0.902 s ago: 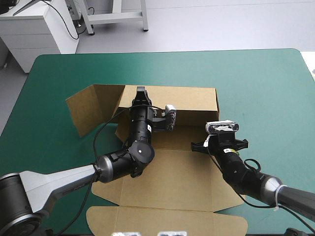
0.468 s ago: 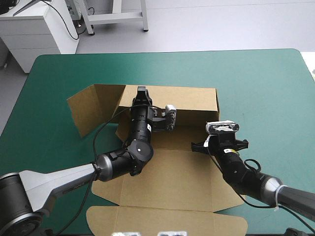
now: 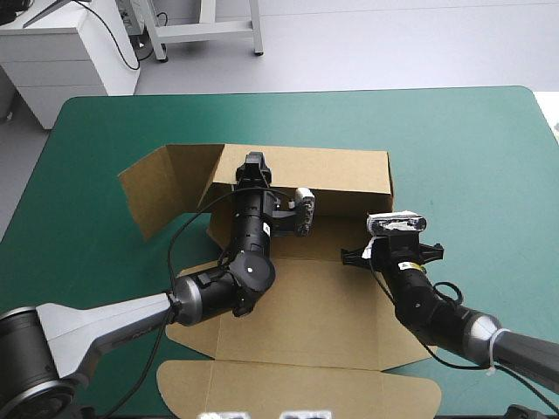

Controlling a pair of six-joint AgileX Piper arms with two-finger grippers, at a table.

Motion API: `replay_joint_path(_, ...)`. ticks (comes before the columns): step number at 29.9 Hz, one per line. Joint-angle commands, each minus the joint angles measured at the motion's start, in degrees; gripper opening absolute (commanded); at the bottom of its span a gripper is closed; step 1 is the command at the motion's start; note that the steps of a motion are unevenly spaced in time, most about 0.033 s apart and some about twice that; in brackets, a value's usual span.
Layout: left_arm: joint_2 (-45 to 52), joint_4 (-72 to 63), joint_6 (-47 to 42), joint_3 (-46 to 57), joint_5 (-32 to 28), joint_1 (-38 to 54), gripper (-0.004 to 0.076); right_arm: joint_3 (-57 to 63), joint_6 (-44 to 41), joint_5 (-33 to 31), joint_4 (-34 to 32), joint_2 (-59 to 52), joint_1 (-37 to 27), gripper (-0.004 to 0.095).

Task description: Fold the box

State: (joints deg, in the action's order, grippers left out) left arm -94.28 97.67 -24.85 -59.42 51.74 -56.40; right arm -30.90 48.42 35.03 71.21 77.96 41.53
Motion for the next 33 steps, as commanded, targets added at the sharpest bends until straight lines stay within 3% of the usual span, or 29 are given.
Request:
replay_joint_path(1,2.2,2.4,-1.0,-1.5,7.4,-3.7,0.0384,-2.1,1.9,3.0,-3.4,-2.3,-0.1,-0.0018)
replay_joint_path(5,2.2,2.4,-3.8,-1.5,11.4,-8.5,0.0384,-4.4,7.0,-1.4,-2.5,-2.2,-2.1,-0.0018)
replay_joint_path(13,2.2,2.4,-4.2,-1.5,17.5,-14.0,0.0384,-11.2,11.2,-24.5,-0.4,0.3,-18.2,-0.002)
replay_joint_path(18,2.2,1.7,-6.0,-1.5,20.1,-15.8,0.0384,-14.4,12.7,-31.8,-0.5,1.8,-24.1,-0.0018)
replay_joint_path(23,2.4,-1.6,-6.0,-2.3,20.4,-16.3,0.0381,-17.1,12.7,-37.7,-1.7,3.6,-26.1,-0.0018)
replay_joint_path(25,2.9,-7.1,-2.6,-4.1,18.7,-16.1,0.0319,-17.7,12.7,-38.5,-2.4,4.2,-26.1,-0.0018)
replay_joint_path(27,4.1,-13.9,2.3,-6.5,15.9,-15.9,0.0185,-17.7,12.7,-38.4,-2.4,4.6,-26.2,-0.0018)
replay_joint_path(29,5.9,-19.5,6.4,-9.3,11.7,-15.1,-0.0002,-17.7,12.7,-38.5,-2.4,4.9,-26.3,-0.0018)
replay_joint_path(33,9.7,-35.0,14.7,-15.1,4.6,-11.1,0.0,-17.7,12.3,-38.5,-2.4,5.2,-26.3,-0.0018)
